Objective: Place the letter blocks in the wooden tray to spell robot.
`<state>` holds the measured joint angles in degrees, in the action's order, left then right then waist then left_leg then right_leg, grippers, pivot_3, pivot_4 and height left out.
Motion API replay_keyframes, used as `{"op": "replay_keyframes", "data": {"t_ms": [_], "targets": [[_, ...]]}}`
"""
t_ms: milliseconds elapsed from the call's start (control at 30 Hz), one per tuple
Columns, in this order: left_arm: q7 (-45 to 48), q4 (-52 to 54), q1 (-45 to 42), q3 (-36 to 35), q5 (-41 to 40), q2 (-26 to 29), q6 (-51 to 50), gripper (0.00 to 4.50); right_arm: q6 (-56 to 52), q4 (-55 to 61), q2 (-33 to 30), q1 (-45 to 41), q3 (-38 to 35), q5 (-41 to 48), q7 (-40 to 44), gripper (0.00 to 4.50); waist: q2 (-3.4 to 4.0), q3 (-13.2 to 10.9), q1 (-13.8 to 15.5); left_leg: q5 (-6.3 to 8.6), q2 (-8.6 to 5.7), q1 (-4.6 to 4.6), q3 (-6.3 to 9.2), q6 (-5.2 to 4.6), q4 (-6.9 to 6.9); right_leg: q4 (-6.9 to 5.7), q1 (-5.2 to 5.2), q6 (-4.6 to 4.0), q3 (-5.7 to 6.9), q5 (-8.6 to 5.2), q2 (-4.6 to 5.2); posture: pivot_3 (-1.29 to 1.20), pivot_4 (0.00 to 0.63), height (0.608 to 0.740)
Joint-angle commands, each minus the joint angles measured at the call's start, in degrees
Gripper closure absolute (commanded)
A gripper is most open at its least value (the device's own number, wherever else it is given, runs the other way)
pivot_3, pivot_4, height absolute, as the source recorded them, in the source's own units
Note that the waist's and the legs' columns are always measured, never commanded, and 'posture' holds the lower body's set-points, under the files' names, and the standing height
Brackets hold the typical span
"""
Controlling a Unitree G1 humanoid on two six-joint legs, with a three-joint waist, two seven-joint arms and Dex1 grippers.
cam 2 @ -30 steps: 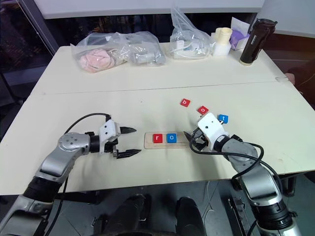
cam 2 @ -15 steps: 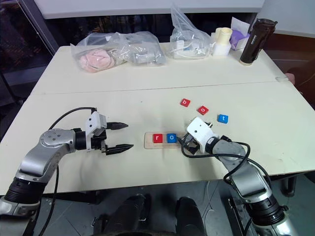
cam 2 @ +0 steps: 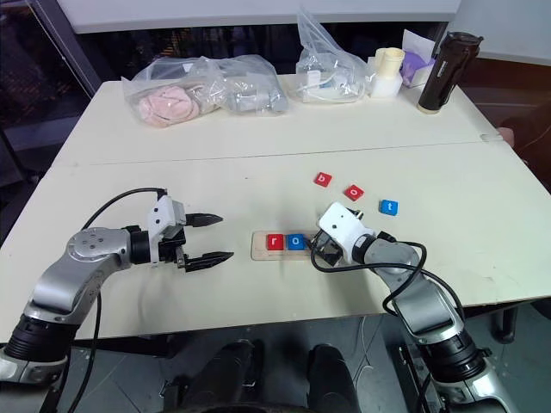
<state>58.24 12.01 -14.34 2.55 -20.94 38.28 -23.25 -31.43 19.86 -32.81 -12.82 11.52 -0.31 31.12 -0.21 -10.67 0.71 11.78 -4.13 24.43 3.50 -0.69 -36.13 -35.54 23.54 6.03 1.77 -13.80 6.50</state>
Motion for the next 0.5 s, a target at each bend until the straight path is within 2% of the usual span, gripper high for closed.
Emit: {"op": "replay_keyframes", "data": {"t_ms": [33, 500], "targets": [[-0.63, 1.48, -0.45, -1.87, -0.81, 0.68, 0.24, 0.05, 0.84, 0.71, 0.6, -1.21, 0.52, -0.12, 0.86, 0.0, 0.0, 0.0, 0.03, 0.0, 0.0, 0.0, 0.0, 0.0, 0.0, 0.0, 0.0, 0.0, 0.0, 0.0, 0.0, 0.0, 0.15, 0.725], [-2.32, 1.73, -0.41, -1.56, -0.83, 0.25, 0.38, 0.05, 0.34, 0.32, 1.76, -2.68, 2.28, -0.31, 2.45, 0.0, 0.0, 0.0, 0.0, 0.0, 0.0, 0.0, 0.0, 0.0, 0.0, -0.01, 0.01, 0.0, 0.0, 0.0, 0.0, 0.0, 0.15, 0.725]]}}
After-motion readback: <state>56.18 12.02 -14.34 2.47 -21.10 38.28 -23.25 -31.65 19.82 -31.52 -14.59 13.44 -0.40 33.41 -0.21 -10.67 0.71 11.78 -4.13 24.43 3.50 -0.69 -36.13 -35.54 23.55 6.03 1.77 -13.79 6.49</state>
